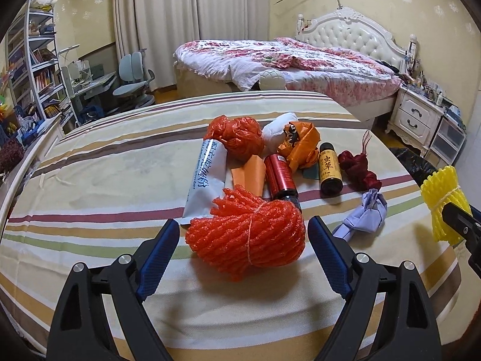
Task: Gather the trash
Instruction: 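Lift the yellow foam net with the right tool while the left tool grasps the orange-red foam net, then carry both nets over the black bin and open both tools to drop them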
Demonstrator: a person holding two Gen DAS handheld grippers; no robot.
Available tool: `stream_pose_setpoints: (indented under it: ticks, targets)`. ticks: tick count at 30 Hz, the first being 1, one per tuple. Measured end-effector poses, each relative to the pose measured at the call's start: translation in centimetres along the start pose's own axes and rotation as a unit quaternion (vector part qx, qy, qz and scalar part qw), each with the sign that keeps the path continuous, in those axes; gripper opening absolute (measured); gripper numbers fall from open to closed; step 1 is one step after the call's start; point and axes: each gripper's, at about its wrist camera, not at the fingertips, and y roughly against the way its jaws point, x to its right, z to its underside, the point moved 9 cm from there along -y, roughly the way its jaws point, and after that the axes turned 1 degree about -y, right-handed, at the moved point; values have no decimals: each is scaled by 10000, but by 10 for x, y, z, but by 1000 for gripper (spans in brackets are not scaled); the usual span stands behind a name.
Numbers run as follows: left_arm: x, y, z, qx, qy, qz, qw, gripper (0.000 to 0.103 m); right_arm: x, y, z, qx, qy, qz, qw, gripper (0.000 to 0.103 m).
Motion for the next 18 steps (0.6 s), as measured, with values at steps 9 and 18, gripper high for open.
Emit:
stream_pose_setpoints:
  ticks: [9, 18]
  targets:
    - [4, 3, 2, 56, -71, 183, 9998, 66, 1, -2, 1, -28, 18, -4, 10000, 38]
    - [6, 32, -10, 402, -123, 305, 9986, 64, 4, 3, -2, 40, 5, 21, 10000, 38]
